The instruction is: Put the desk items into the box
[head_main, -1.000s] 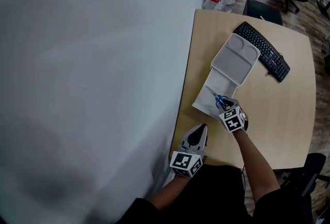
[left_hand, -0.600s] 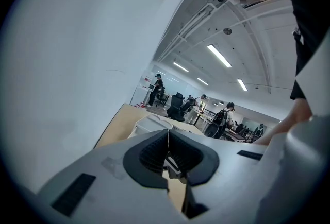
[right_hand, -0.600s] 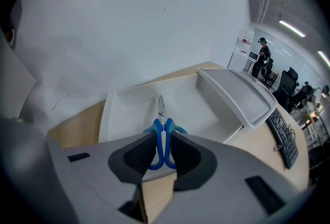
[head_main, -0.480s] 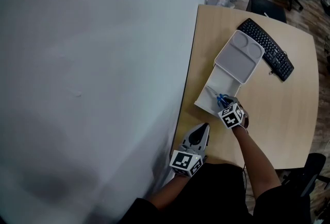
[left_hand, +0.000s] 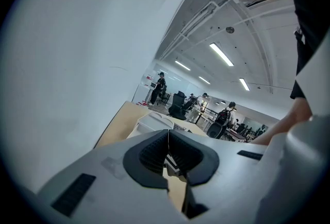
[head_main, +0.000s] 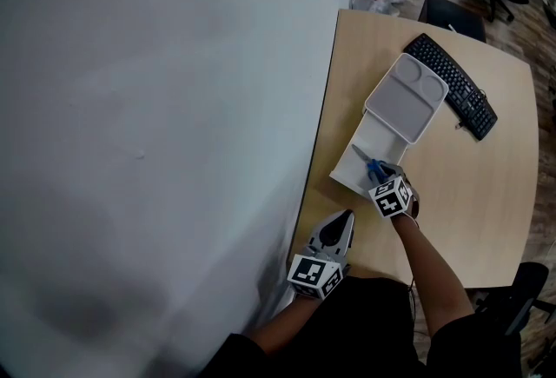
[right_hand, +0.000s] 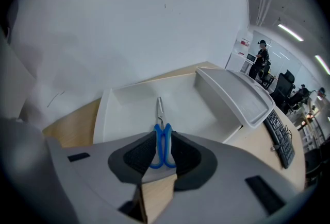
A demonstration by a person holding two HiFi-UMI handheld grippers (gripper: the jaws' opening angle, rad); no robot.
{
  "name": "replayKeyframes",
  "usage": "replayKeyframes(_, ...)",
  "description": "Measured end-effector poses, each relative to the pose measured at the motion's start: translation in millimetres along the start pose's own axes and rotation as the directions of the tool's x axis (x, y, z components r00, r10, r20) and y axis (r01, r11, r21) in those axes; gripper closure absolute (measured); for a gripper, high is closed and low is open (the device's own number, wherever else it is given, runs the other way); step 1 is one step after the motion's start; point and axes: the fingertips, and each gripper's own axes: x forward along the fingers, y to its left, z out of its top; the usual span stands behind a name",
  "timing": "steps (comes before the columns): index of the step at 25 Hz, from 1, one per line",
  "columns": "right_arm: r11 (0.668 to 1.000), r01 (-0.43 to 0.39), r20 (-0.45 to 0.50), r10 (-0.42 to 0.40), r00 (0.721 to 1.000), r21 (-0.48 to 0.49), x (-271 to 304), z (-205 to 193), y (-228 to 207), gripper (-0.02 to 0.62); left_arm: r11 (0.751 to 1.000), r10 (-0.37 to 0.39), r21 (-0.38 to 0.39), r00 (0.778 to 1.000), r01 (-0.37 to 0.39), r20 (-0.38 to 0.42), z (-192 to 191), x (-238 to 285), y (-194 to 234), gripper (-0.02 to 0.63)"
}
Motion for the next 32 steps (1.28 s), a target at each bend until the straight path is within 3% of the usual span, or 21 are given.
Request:
replayKeyframes(8, 1.000, -0.012, 0.016, 0.012, 1.000, 0.010, -0.2, 1.6, 0.5, 0.438, 1.000, -0.001, 0.005, 1.000, 0.001, -0.001, -1.7, 0.8, 0.0, 0.591)
replayKeyframes(12, 0.997, -0.014, 0.049, 0.011, 0.999, 0.071, -12.9, 8.3, -3.9, 0.430, 1.000, -0.007, 0.013, 1.000, 0.007, 0.000, 2.0, 0.7, -2.6, 0.591)
replayKeyframes(17, 0.997, -0.008, 0.145, -0.002, 0.989, 0.074, -60.2, 33.4, -11.8, 0.449, 0.999, -0.024, 0.030, 1.000, 0.024, 0.007, 8.1, 3.3, -13.0, 0.591)
replayKeyframes(22, 0.989, 0.021, 0.240, -0.057, 0.969, 0.147, -121.4, 42.5, -20.2, 0.481, 0.996, -0.057, 0.065, 0.998, 0.059, -0.035, -5.3, 5.7, -23.5, 0.591)
replayKeyframes(24, 0.983, 0.036, 0.267, -0.083, 0.960, 0.179, -145.7, 39.7, -23.6, 0.525, 0.994, -0.074, 0.074, 0.997, 0.076, -0.038, -9.8, 7.4, -30.9, 0.591)
replayKeyframes(28, 0.962, 0.003, 0.312, -0.091, 0.946, 0.273, -183.1, 22.5, -29.4, 0.532, 0.986, -0.096, 0.132, 0.994, 0.102, -0.050, -15.2, 11.5, -48.8, 0.591)
replayKeyframes(32, 0.931, -0.036, 0.367, -0.107, 0.924, 0.362, -225.4, 1.5, -37.0, 0.532, 0.989, -0.094, 0.114, 0.995, 0.098, -0.040, -17.2, 19.5, -74.7, 0.591)
